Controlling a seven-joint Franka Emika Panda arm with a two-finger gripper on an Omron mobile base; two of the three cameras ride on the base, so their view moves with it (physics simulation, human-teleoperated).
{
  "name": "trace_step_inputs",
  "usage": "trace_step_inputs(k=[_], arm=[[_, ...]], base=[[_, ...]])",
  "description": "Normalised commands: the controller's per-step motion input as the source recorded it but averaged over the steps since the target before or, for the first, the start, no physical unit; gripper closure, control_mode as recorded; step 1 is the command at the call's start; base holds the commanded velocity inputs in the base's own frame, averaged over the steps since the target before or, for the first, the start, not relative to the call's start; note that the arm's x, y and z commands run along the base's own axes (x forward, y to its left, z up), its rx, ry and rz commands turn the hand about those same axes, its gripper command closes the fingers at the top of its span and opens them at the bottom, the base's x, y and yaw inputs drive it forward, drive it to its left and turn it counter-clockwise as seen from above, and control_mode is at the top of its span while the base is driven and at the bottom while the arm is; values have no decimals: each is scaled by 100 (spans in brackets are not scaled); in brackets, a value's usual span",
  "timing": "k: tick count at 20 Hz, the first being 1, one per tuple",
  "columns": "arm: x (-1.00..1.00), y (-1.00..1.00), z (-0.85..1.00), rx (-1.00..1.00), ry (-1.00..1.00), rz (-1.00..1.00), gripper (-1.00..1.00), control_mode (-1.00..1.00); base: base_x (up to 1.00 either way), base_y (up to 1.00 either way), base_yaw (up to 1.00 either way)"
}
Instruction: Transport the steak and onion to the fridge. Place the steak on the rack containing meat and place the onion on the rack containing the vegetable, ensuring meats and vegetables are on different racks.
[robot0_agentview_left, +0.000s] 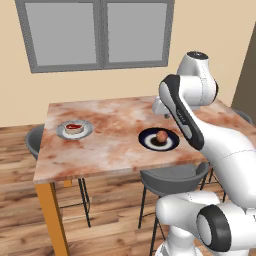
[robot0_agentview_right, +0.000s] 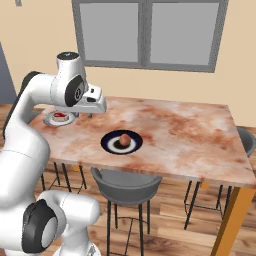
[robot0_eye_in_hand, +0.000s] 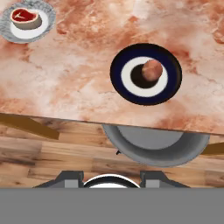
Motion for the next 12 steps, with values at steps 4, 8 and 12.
trace_step_inputs(k=[4,8,12], arm=[[-33,0,0,0,0,0,-100,-100],[-66,-7,0,0,-15,-1,-100,-100],[-41,-19,-15,0,-6,-2,-100,-100]], base=[[0,0,0],[0,0,0],[0,0,0]])
